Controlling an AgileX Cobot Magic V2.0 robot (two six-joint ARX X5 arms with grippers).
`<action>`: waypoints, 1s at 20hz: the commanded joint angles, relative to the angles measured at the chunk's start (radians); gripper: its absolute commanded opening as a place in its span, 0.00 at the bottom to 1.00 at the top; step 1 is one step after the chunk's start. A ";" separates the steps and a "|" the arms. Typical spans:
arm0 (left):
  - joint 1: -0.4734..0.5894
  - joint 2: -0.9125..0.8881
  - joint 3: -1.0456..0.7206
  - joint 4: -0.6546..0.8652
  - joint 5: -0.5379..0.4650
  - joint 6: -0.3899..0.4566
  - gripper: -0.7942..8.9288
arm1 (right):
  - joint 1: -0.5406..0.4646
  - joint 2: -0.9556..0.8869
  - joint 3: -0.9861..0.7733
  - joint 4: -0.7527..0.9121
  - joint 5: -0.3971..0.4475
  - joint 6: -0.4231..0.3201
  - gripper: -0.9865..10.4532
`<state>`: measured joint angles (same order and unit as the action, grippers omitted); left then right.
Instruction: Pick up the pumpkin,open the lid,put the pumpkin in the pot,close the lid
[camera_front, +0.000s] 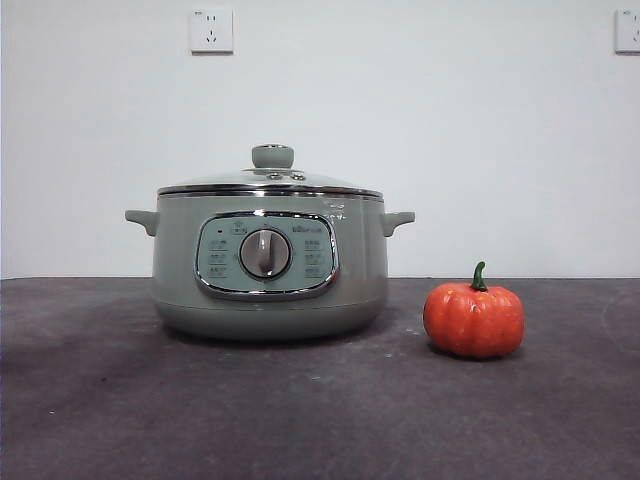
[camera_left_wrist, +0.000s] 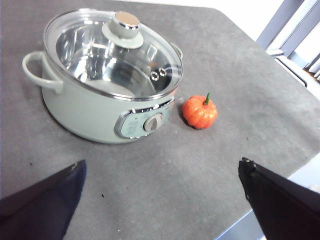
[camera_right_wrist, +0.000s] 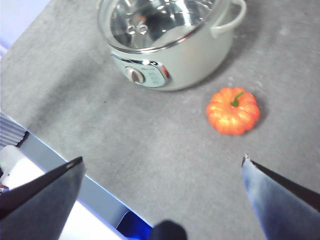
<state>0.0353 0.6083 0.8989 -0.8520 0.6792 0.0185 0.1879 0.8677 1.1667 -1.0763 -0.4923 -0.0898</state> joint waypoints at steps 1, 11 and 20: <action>-0.003 -0.002 0.016 0.005 0.002 0.008 0.86 | 0.027 0.042 0.000 0.022 0.022 0.002 0.72; -0.003 -0.002 0.026 0.005 0.000 0.008 0.86 | 0.110 0.418 0.000 0.187 0.182 -0.086 0.72; -0.003 -0.002 0.026 0.003 0.001 0.008 0.86 | 0.117 0.701 0.000 0.446 0.237 -0.103 0.72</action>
<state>0.0353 0.6083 0.9237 -0.8520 0.6792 0.0185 0.3019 1.5608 1.1667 -0.6331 -0.2588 -0.1814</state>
